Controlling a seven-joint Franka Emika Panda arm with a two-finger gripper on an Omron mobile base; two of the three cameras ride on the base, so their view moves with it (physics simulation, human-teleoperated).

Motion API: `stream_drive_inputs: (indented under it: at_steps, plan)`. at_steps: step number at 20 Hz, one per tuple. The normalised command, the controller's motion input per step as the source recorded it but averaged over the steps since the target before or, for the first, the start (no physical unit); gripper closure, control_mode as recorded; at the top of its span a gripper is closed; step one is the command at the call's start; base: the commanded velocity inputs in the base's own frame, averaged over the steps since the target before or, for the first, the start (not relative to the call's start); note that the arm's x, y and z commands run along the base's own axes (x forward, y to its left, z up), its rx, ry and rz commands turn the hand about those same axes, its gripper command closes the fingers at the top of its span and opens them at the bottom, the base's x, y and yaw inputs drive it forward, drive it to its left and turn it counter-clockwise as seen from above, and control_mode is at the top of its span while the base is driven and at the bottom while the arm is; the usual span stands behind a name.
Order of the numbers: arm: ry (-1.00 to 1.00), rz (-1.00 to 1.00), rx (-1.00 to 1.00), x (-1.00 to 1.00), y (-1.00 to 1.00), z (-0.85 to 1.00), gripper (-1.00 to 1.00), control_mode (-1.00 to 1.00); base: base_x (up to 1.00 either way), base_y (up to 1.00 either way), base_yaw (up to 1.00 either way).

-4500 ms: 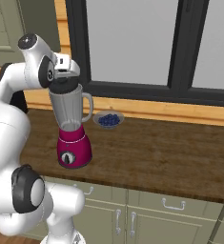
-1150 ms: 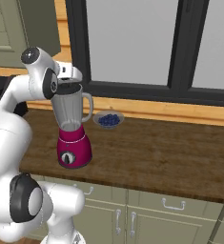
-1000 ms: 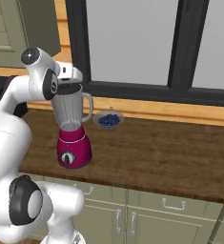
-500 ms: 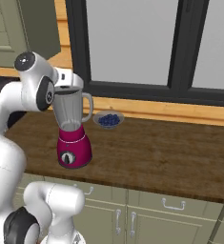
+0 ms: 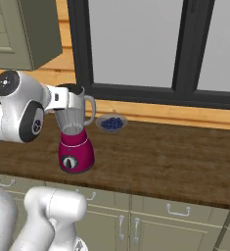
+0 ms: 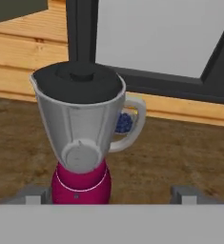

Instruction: Close the lid blender by securely placing the lid on top.

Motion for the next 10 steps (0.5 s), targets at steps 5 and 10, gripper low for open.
stream_drive_inputs:
  at_steps: [5,10]
  plan:
    - [-0.14,0.05,0.30,-0.35,-0.81,-0.07,-1.00,-1.00,0.00,0.00,0.00]
    - [-0.12,0.06,0.43,-0.12,-0.99,-0.14,-1.00,-1.00,0.00,0.00,0.00]
